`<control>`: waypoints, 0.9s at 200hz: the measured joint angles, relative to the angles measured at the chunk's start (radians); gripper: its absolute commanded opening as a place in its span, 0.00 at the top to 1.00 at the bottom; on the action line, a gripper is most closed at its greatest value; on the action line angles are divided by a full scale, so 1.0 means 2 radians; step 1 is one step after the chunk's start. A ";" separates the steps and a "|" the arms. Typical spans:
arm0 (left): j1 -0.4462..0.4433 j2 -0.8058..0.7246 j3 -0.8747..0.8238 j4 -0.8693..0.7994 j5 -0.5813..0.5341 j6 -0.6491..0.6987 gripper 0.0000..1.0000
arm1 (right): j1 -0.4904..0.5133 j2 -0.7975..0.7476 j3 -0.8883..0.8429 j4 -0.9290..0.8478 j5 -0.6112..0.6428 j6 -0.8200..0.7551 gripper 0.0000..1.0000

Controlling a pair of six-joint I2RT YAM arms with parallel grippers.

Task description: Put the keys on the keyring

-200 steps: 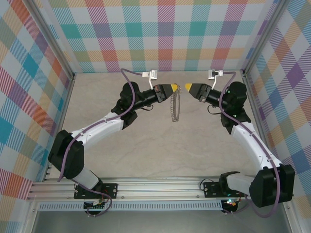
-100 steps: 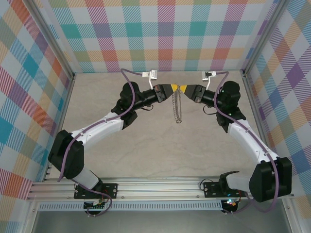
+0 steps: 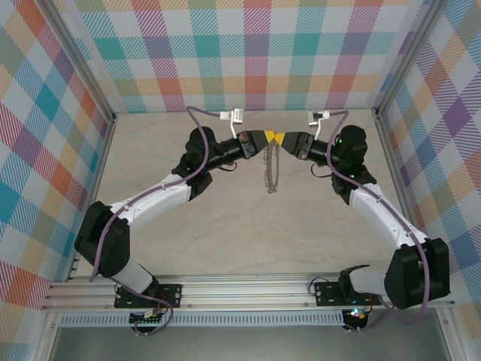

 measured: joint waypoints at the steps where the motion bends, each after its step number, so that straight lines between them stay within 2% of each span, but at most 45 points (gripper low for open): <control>1: 0.000 0.000 0.000 0.000 0.000 0.000 1.00 | 0.000 0.000 0.000 -0.001 0.000 0.000 0.65; 74: -0.001 0.000 0.000 0.000 0.000 0.000 1.00 | -0.038 -0.030 0.000 -0.011 0.006 -0.005 0.67; 180: -0.001 0.000 0.000 0.000 0.000 0.000 1.00 | -0.019 -0.002 -0.001 0.023 -0.002 0.021 0.73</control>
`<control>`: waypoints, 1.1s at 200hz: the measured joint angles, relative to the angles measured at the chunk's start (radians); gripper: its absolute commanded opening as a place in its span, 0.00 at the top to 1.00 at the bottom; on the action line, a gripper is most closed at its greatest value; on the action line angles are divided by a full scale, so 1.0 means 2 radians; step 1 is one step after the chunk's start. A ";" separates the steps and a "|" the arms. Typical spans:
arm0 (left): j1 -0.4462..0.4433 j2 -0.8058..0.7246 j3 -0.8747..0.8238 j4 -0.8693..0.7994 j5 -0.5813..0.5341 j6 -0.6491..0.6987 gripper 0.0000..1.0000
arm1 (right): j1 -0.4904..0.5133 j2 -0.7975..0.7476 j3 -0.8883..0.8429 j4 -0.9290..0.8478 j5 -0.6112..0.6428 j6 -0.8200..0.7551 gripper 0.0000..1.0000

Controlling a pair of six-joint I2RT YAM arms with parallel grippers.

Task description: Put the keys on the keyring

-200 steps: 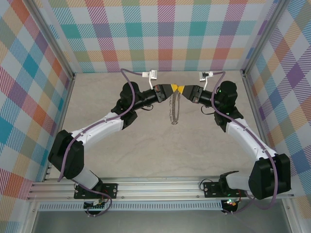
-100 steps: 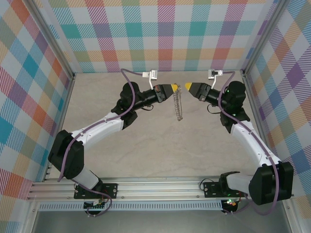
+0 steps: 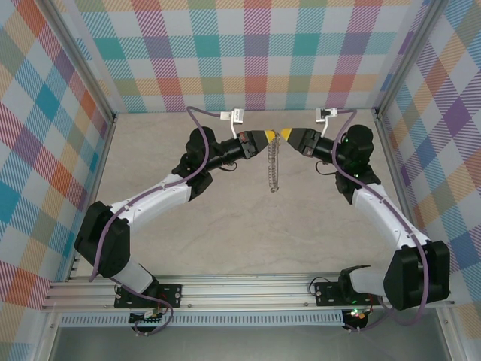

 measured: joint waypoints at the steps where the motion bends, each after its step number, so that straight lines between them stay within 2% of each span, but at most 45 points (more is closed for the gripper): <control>1: 0.000 0.000 0.000 0.000 0.000 0.000 1.00 | 0.000 0.000 0.000 0.000 0.000 0.000 0.73; 43: 0.000 0.000 0.000 -0.001 -0.001 0.000 1.00 | 0.017 0.010 0.000 0.006 0.000 0.000 0.79; 89: 0.000 0.000 0.000 -0.002 -0.008 0.000 1.00 | 0.019 0.010 0.000 0.015 -0.002 -0.002 1.00; 134: 0.000 0.000 0.000 -0.009 -0.005 0.002 1.00 | 0.018 -0.001 0.001 -0.014 0.000 -0.026 1.00; 142: 0.000 0.000 0.000 -0.016 -0.005 0.007 0.93 | 0.016 -0.002 0.003 -0.027 -0.003 -0.036 1.00; 157: 0.000 -0.002 0.002 -0.037 -0.004 0.024 0.72 | 0.008 0.001 0.013 -0.055 -0.019 -0.056 1.00; 171: 0.001 -0.007 0.011 -0.064 -0.004 0.044 0.60 | -0.002 0.009 0.028 -0.083 -0.045 -0.075 1.00; 191: 0.009 -0.019 0.036 -0.108 0.001 0.074 0.51 | -0.018 0.031 0.059 -0.118 -0.085 -0.104 1.00; 220: 0.026 -0.035 0.077 -0.163 0.024 0.120 0.45 | -0.028 0.067 0.109 -0.183 -0.139 -0.156 1.00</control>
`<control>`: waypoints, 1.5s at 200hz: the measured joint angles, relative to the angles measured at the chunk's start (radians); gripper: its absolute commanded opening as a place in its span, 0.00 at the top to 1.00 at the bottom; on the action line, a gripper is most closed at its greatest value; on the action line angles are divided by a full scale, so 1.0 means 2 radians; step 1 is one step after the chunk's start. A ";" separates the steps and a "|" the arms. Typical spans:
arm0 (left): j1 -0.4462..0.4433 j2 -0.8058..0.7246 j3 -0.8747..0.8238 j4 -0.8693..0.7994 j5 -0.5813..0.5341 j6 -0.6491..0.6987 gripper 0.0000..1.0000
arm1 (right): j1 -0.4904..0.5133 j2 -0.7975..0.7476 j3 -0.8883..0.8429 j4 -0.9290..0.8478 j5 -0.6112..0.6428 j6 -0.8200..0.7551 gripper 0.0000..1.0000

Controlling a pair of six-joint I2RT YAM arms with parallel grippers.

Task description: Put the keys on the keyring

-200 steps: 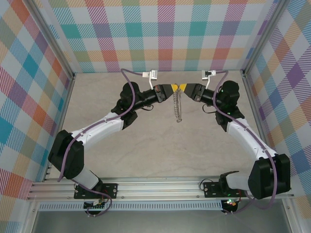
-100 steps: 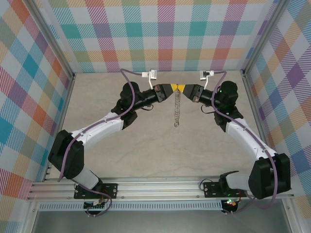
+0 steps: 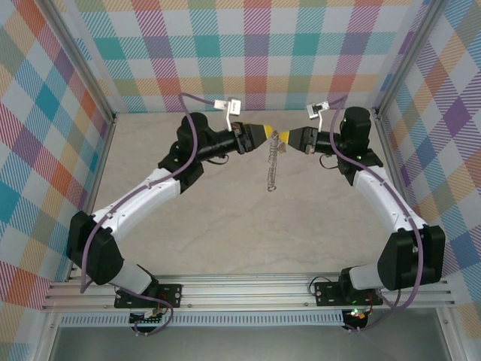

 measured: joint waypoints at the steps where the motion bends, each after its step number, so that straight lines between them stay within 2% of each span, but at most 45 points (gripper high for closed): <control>1: 0.001 0.000 0.001 -0.001 0.001 0.001 0.45 | 0.000 0.001 0.001 -0.002 -0.001 -0.001 1.00; 19: 0.014 -0.001 0.025 -0.030 0.023 0.027 0.45 | 0.000 0.019 0.024 -0.033 -0.029 -0.028 1.00; 42: 0.025 0.009 0.056 -0.073 0.060 0.059 0.64 | 0.000 0.037 0.043 -0.052 -0.053 -0.044 1.00; 62: 0.027 0.028 0.090 -0.114 0.091 0.089 0.74 | 0.000 0.049 0.047 -0.051 -0.070 -0.043 1.00; 88: 0.027 0.053 0.120 -0.161 0.124 0.120 0.74 | 0.000 0.063 0.047 -0.046 -0.081 -0.037 1.00; 132: 0.027 0.069 0.130 -0.205 0.145 0.147 0.75 | 0.000 0.067 0.047 -0.039 -0.086 -0.030 1.00; 300: 0.027 0.095 0.136 -0.209 0.159 0.152 0.77 | 0.000 0.067 0.047 0.011 -0.092 0.001 1.00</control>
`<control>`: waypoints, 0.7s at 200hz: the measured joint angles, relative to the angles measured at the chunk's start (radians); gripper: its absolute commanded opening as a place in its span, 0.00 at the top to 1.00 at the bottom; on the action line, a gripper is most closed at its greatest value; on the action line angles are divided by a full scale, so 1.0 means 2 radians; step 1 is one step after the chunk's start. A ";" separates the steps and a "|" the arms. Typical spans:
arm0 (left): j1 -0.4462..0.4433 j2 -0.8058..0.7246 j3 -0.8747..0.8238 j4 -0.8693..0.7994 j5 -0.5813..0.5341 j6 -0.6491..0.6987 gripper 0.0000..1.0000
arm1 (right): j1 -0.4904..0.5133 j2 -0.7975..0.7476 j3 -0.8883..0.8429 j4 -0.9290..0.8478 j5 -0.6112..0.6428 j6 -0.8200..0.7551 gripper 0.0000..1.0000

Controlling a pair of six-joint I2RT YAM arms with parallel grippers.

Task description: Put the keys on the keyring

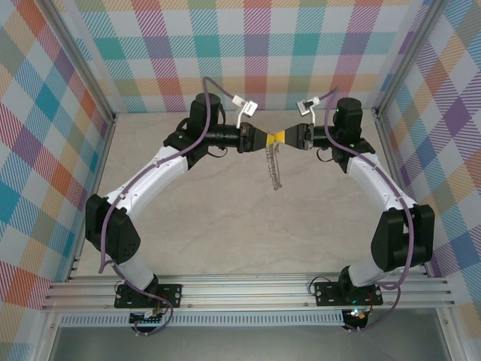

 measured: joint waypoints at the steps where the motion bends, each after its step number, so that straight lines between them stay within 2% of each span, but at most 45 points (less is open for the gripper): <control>1: 0.000 0.000 0.000 0.000 0.000 0.000 0.77 | 0.000 0.000 0.000 0.001 0.000 0.000 1.00; 54: 0.010 -0.005 -0.022 0.034 -0.022 -0.015 0.70 | 0.000 0.000 -0.005 0.005 0.000 0.002 1.00; 140: 0.024 -0.008 -0.031 0.071 -0.023 -0.051 0.70 | 0.000 0.000 -0.005 0.023 0.000 0.015 1.00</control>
